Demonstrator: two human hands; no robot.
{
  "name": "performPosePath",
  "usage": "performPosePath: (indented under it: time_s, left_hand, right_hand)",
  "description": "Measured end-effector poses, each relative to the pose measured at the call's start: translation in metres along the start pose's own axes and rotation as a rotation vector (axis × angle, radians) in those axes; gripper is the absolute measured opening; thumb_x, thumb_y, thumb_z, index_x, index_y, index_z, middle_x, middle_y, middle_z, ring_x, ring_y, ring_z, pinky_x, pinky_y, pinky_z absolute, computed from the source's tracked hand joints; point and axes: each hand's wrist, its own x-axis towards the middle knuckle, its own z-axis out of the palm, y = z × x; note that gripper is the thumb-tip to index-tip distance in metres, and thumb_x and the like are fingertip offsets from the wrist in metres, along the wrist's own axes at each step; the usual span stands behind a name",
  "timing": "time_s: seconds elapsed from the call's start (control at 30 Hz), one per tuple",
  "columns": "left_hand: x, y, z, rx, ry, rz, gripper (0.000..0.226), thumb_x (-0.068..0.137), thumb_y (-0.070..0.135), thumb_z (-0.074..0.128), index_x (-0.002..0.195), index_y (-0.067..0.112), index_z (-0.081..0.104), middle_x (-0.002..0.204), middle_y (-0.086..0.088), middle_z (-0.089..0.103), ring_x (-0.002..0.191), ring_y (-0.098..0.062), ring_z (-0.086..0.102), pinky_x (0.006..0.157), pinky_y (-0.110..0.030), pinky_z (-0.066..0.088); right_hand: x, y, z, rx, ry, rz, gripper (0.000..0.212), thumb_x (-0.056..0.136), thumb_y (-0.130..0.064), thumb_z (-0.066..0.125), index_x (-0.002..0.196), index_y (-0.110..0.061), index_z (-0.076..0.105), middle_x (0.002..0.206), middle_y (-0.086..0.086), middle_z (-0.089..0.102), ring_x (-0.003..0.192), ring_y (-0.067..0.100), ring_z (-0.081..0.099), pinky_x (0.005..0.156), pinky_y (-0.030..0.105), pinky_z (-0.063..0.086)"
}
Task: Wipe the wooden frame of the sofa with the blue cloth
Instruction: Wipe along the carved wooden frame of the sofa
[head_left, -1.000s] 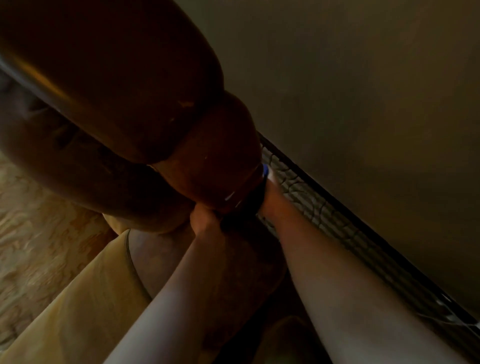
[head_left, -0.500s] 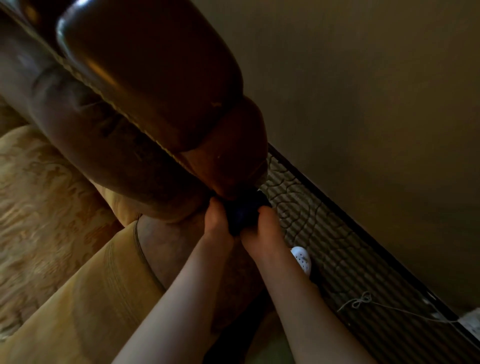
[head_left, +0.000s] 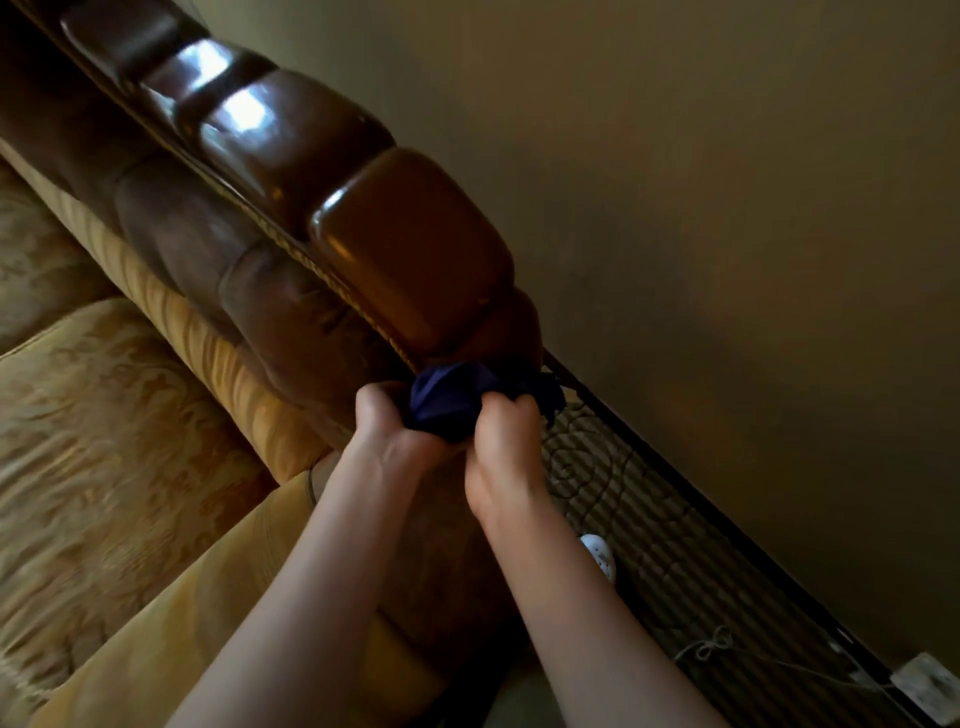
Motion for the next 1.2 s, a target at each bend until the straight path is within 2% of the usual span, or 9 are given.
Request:
performPosePath:
  time_s: [0.23,0.3,0.43,0.5,0.57,0.67,0.8,0.97,1.2]
  left_hand:
    - [-0.043,0.048,0.021,-0.018,-0.095,0.042,0.044,0.088,0.022,0.035,0.118,0.001,0.059,0.117,-0.022,0.059,0.102,-0.040,0.055,0.092,-0.051,0.039]
    - [-0.053,0.058,0.025,-0.052,-0.084,0.113,0.037,0.081,0.018,0.038,0.109,0.003,0.059,0.118,-0.017,0.062,0.107,-0.037,0.057,0.098,-0.052,0.039]
    - [-0.068,0.075,0.024,-0.148,-0.072,0.346,0.006,0.079,0.011,0.041,0.078,0.013,0.047,0.090,-0.010,0.051,0.083,-0.025,0.052,0.082,-0.037,0.046]
    - [-0.072,0.084,0.025,-0.267,-0.020,0.451,0.008,0.086,0.012,0.040,0.086,0.011,0.047,0.092,-0.009,0.045,0.078,-0.020,0.047,0.086,-0.043,0.047]
    - [-0.069,0.088,0.025,-0.371,0.003,0.611,0.012,0.090,0.012,0.039,0.096,0.013,0.049,0.096,-0.005,0.047,0.094,-0.019,0.052,0.092,-0.049,0.045]
    - [-0.064,0.071,0.030,-0.217,0.065,1.016,0.018,0.091,0.016,0.038,0.091,0.023,0.055,0.109,-0.002,0.052,0.108,-0.014,0.052,0.092,-0.042,0.048]
    - [-0.029,0.031,0.029,0.578,0.135,1.724,0.029,0.091,0.015,0.041,0.111,0.016,0.063,0.142,0.004,0.037,0.132,0.003,0.031,0.111,-0.012,0.023]
    - [0.004,0.033,0.030,0.955,0.235,1.820,0.040,0.095,0.026,0.039,0.133,0.017,0.050,0.151,-0.005,0.030,0.144,-0.019,0.020,0.118,-0.019,0.009]
    - [0.003,0.091,0.047,0.979,0.335,1.746,0.031,0.091,0.013,0.051,0.118,0.012,0.066,0.147,-0.015,0.039,0.141,-0.028,0.025,0.114,-0.035,0.021]
  right_hand:
    - [-0.031,-0.021,0.016,-0.508,-0.028,-0.724,0.042,0.093,-0.008,0.052,0.135,-0.016,0.050,0.142,0.001,0.044,0.131,0.013,0.041,0.112,0.030,0.033]
    - [-0.028,-0.023,0.016,-0.711,0.059,-0.908,0.036,0.093,-0.018,0.055,0.129,-0.018,0.057,0.137,0.002,0.049,0.125,0.018,0.047,0.105,0.037,0.041]
    - [-0.017,-0.046,0.027,-0.906,0.044,-1.126,0.036,0.090,-0.036,0.051,0.115,-0.015,0.067,0.131,0.011,0.053,0.123,0.028,0.046,0.098,0.049,0.042]
    - [-0.005,-0.058,0.045,-0.974,-0.023,-1.312,0.026,0.084,-0.027,0.060,0.103,-0.013,0.071,0.137,0.015,0.048,0.129,0.034,0.042,0.101,0.053,0.039]
    - [0.006,-0.070,0.066,-0.985,-0.103,-1.421,0.015,0.081,-0.011,0.066,0.095,-0.008,0.070,0.140,0.017,0.045,0.132,0.035,0.040,0.103,0.051,0.038]
    - [0.012,-0.090,0.091,-0.925,-0.245,-1.342,0.027,0.083,0.008,0.053,0.106,-0.004,0.061,0.148,0.015,0.036,0.135,0.031,0.037,0.103,0.040,0.042]
    - [0.027,-0.113,0.104,-1.063,-0.380,-1.371,0.031,0.082,0.009,0.049,0.098,-0.008,0.070,0.135,0.011,0.053,0.132,0.029,0.040,0.107,0.042,0.038]
    - [0.042,-0.136,0.076,-1.122,-0.696,-1.188,0.031,0.093,-0.007,0.049,0.121,-0.011,0.062,0.140,0.002,0.049,0.140,0.014,0.025,0.113,0.022,0.013]
    - [0.059,-0.145,0.121,-1.154,-0.790,-1.123,0.037,0.094,-0.009,0.046,0.130,-0.009,0.055,0.143,0.008,0.045,0.138,0.019,0.029,0.115,0.029,0.017]
